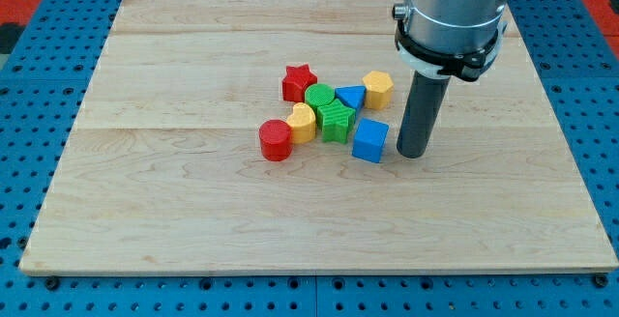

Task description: Slide the blue cube close to the green star

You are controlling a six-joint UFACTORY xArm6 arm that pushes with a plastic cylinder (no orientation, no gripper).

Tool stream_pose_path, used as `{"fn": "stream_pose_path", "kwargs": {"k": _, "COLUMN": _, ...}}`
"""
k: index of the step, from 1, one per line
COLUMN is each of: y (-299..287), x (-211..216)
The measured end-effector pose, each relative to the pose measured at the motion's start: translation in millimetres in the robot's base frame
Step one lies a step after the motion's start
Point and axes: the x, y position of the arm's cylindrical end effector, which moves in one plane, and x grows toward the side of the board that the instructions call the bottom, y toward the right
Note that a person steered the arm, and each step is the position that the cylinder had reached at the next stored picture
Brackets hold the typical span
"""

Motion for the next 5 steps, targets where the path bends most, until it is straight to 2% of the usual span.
{"fn": "stream_pose_path", "kwargs": {"k": 5, "y": -29, "x": 7}}
